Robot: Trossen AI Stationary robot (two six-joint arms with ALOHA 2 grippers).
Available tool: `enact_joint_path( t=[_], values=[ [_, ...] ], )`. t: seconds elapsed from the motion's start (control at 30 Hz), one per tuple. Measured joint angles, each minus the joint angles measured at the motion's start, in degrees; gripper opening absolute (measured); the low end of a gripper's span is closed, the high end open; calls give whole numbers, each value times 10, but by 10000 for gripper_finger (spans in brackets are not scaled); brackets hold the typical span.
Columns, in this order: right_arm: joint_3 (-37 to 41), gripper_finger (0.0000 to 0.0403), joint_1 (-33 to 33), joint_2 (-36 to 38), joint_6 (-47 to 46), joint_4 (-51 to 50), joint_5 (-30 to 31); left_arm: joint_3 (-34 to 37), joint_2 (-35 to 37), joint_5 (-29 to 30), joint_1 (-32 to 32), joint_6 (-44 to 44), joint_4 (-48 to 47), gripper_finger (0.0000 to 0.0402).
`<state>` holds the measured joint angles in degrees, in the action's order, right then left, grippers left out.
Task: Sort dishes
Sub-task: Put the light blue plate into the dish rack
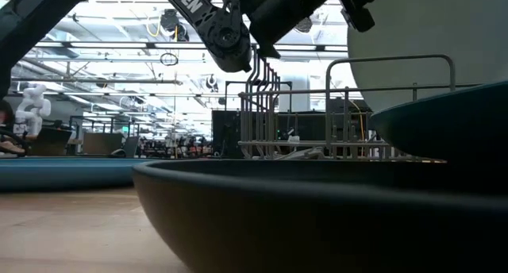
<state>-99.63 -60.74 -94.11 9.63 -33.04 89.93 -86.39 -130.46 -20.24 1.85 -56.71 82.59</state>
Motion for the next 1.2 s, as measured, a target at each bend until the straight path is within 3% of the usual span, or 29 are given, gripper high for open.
enact_joint_path(
  t=[0.43, 0.83, 1.2],
  values=[
    [0, 210, 0, 0, -2, -2, 0, -1, 49, -6, 0, 45, -99, 272],
    [0, 210, 0, 0, -2, -2, 0, -21, 132, 31, 0, 204, -418, 272],
    [0, 210, 0, 0, -2, -2, 0, -47, 133, 78, -15, 165, -526, 272]
  ],
)
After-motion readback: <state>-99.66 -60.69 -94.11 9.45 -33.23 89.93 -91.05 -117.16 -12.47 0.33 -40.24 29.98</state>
